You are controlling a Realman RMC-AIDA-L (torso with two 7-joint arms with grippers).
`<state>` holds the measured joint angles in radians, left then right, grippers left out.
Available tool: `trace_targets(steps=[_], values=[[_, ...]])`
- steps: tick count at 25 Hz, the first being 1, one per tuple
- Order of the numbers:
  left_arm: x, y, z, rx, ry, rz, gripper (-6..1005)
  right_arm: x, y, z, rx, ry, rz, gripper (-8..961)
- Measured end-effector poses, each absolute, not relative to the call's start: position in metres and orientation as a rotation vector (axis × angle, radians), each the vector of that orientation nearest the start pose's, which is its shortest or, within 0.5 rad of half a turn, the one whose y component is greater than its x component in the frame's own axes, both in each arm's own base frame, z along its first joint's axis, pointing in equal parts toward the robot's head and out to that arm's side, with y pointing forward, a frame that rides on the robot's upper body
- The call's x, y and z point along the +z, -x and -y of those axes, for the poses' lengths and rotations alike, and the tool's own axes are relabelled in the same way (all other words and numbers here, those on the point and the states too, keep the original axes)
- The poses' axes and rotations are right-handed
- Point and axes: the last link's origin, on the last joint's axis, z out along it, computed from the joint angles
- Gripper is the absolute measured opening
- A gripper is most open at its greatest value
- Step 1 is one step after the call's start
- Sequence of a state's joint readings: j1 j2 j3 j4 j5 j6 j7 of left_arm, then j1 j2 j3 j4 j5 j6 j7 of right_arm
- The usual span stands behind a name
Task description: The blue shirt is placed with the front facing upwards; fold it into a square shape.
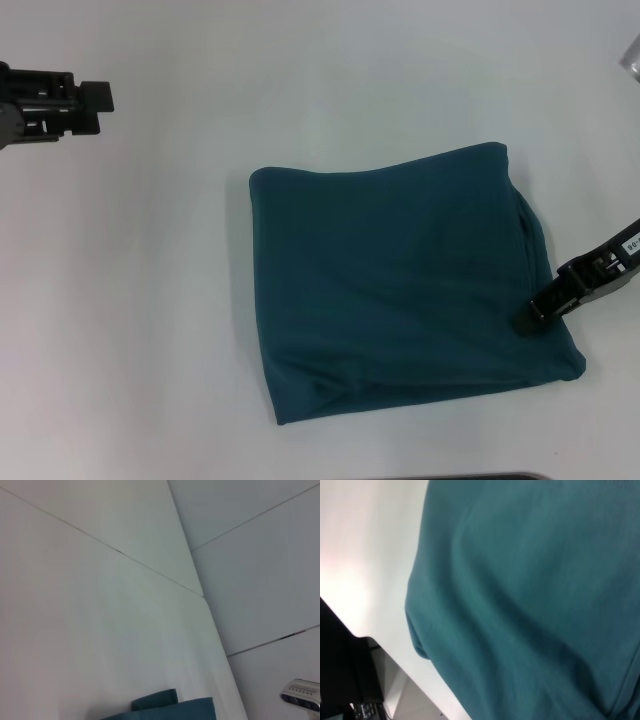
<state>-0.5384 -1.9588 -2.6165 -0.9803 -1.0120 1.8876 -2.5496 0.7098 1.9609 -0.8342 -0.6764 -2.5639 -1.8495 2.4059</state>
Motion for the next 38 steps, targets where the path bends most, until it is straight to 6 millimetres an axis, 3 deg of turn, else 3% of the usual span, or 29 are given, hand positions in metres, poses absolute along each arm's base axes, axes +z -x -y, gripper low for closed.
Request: trace_targets(steps=[8,15,22,27,29,38], values=[[0.110,0.256,-0.326,-0.697,2.363,1.859,509,0.027,-0.268,-0.319,-0.327,2.640,-1.884,317],[0.115,0.259,-0.326,-0.709,2.342,1.854,509,0.066,-0.247,-0.334,0.046,2.698,-1.749,318],[0.123,0.266,-0.321,-0.754,2.301,1.846,510,0.071,-0.260,-0.350,0.074,2.522,-1.749,318],[0.127,0.268,-0.319,-0.728,2.406,1.578,510,0.077,-0.262,-0.356,0.077,2.500,-1.686,319],[0.129,0.272,-0.317,-0.741,2.379,1.502,510,0.084,-0.265,-0.357,0.114,2.502,-1.621,326],[0.142,0.284,-0.312,-0.885,2.264,1.476,511,0.111,-0.278,-0.349,0.464,2.517,-1.440,393]])
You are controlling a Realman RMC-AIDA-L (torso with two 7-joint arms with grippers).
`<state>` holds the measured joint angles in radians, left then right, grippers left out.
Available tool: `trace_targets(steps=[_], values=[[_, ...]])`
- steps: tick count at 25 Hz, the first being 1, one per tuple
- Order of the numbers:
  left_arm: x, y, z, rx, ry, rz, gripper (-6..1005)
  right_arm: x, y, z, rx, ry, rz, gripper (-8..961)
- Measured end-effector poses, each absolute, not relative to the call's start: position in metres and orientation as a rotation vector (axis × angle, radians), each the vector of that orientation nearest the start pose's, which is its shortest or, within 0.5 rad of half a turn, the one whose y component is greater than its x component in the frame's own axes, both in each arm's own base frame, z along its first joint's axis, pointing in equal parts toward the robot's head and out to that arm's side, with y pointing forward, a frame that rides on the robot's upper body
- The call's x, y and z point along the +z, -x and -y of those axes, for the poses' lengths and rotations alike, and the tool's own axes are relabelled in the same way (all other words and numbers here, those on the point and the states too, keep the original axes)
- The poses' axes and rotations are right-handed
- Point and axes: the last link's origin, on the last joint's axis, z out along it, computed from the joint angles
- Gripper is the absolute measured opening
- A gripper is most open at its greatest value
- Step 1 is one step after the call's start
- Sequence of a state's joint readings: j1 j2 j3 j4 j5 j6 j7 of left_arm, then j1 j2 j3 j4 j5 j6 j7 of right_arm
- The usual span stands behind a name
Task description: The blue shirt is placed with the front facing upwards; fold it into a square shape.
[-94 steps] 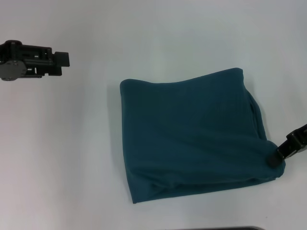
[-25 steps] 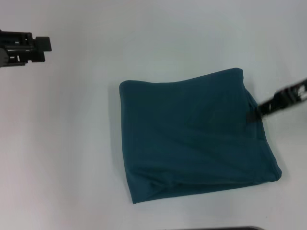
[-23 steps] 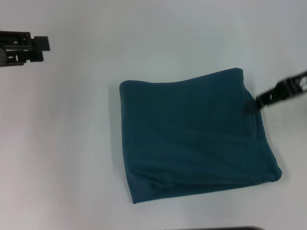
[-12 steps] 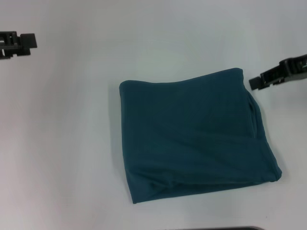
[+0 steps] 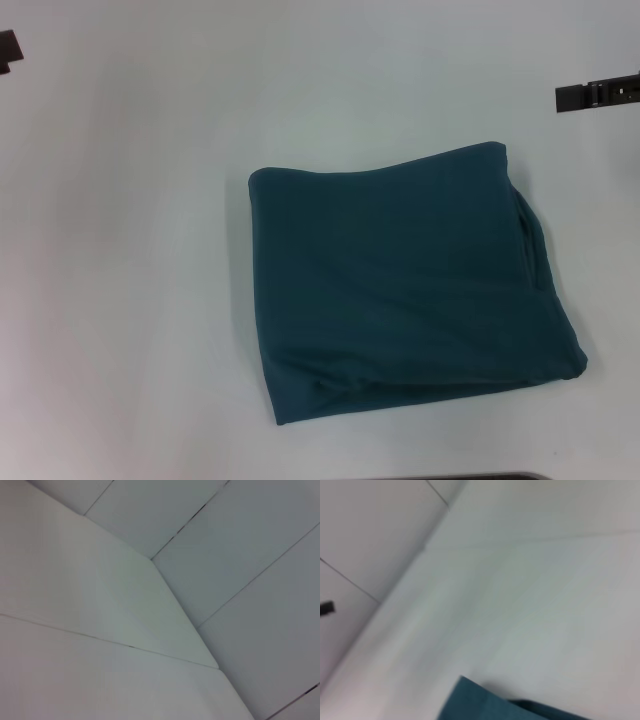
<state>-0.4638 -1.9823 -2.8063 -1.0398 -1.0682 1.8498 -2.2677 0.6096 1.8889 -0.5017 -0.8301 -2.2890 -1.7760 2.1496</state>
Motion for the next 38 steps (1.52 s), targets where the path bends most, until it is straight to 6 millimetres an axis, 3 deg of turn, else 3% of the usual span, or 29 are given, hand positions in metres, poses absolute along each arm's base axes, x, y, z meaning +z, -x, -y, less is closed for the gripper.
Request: trace_targets(steps=[6,9,14,19,32,38], values=[[0.132,0.287,-0.301,-0.814,2.317,1.571,512,0.099,-0.287,-0.336,0.696,2.514,-1.383,613],[0.122,0.292,-0.289,-0.785,2.323,1.664,515,0.094,-0.292,-0.330,0.799,2.460,-1.357,842],[0.100,0.301,-0.273,-0.728,2.319,1.750,515,0.086,-0.296,-0.318,0.877,2.474,-1.243,930],[0.079,0.311,-0.270,-0.636,2.250,1.878,515,0.083,-0.298,-0.318,0.885,2.457,-1.197,927],[0.057,0.308,-0.276,-0.571,2.207,2.117,516,0.088,-0.285,-0.331,0.934,2.427,-1.324,924],[0.027,0.301,-0.275,-0.519,2.255,2.193,515,0.089,-0.284,-0.331,0.932,2.425,-1.366,924]])
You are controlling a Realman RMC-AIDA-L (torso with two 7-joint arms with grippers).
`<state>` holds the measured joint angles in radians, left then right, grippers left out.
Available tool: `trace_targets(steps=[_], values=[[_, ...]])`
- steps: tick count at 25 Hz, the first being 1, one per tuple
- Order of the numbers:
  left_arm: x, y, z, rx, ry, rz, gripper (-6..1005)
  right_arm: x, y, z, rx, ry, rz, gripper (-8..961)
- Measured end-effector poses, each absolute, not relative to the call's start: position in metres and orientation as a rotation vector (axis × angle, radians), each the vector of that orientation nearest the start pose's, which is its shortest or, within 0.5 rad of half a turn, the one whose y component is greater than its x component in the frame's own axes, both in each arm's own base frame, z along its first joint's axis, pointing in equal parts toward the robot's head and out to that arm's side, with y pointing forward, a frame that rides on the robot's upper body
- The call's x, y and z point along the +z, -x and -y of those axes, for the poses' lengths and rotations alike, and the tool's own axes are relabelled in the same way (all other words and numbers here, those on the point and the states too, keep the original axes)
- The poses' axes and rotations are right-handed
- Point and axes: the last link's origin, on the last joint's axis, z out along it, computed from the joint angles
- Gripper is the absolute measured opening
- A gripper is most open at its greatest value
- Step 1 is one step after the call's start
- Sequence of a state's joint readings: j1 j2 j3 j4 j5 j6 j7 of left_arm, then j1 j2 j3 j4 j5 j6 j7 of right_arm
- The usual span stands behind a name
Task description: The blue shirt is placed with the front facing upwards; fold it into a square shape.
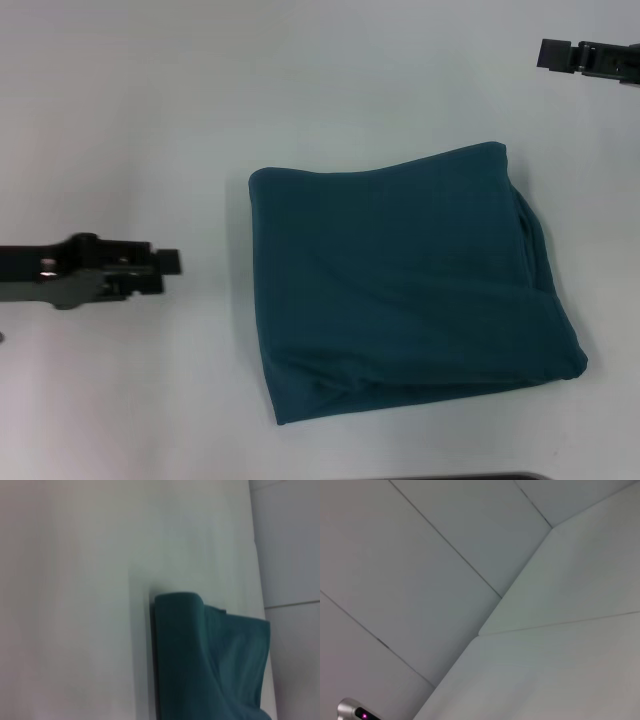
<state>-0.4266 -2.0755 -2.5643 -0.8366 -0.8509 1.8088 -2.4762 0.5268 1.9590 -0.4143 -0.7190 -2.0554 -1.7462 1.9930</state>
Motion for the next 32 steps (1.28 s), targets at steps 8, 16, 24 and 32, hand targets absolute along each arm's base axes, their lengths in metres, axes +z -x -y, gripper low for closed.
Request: trace_targets(steps=[8,16,24,32], values=[[0.012,0.291,-0.283,-0.591,2.390,2.009,521,0.087,-0.288,-0.327,0.920,2.420,-1.386,924],[0.013,0.289,-0.277,-0.739,2.493,1.905,559,0.088,-0.293,-0.324,0.914,2.404,-1.395,924],[0.000,0.298,-0.276,-0.536,2.338,2.147,785,0.088,-0.293,-0.323,0.925,2.399,-1.402,924],[-0.014,0.281,-0.283,-0.525,2.354,2.165,815,0.088,-0.294,-0.324,0.920,2.396,-1.404,924]])
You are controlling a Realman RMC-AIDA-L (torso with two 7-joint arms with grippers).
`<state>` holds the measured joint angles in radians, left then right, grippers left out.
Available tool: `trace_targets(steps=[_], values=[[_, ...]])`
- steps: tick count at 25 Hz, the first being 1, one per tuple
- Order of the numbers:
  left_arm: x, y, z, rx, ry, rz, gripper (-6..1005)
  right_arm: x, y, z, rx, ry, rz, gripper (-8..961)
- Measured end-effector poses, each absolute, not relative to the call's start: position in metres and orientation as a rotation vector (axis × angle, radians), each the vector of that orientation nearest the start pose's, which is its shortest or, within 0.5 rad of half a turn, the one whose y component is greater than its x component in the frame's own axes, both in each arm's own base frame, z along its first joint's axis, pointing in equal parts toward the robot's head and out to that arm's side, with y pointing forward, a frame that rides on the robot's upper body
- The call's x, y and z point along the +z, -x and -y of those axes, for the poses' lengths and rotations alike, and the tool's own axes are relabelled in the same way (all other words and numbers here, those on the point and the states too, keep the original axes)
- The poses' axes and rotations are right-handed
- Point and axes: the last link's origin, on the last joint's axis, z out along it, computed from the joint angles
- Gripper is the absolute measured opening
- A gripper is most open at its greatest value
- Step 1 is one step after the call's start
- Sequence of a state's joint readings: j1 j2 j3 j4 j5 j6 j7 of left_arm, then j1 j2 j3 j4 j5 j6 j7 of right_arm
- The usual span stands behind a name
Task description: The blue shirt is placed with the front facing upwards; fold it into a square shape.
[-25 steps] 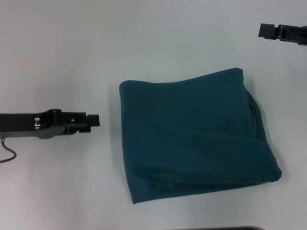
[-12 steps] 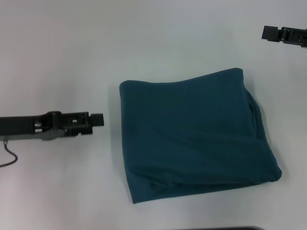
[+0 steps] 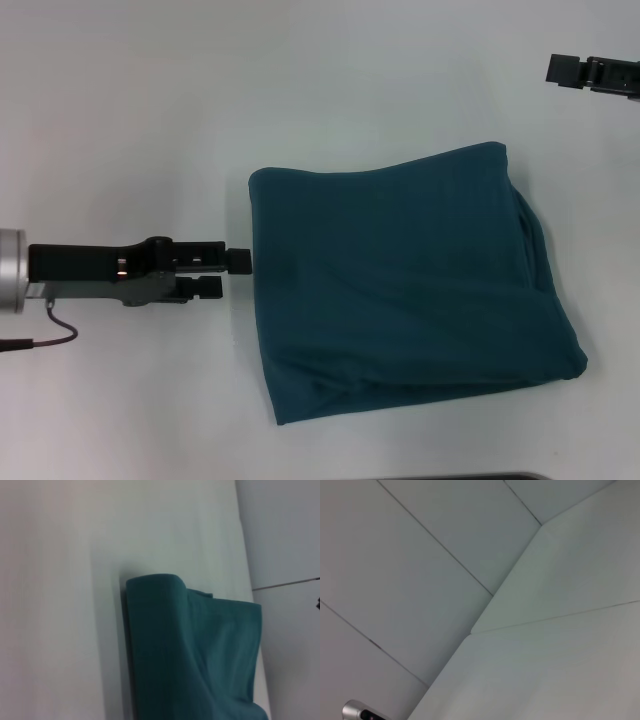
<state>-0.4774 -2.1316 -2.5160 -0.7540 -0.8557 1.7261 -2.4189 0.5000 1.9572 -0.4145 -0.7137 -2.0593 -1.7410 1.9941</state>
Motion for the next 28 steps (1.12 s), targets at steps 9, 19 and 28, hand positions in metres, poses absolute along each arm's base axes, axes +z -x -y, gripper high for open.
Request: trace_targets(steps=[9,19,28], values=[[-0.032,0.273,-0.292,-0.373,2.346,2.179,816,0.088,-0.294,-0.324,0.922,2.394,-1.406,924],[-0.044,0.266,-0.298,-0.300,2.364,2.151,815,0.089,-0.294,-0.323,0.924,2.394,-1.408,925],[-0.054,0.260,-0.300,-0.248,2.397,2.141,816,0.090,-0.298,-0.320,0.921,2.380,-1.422,925]])
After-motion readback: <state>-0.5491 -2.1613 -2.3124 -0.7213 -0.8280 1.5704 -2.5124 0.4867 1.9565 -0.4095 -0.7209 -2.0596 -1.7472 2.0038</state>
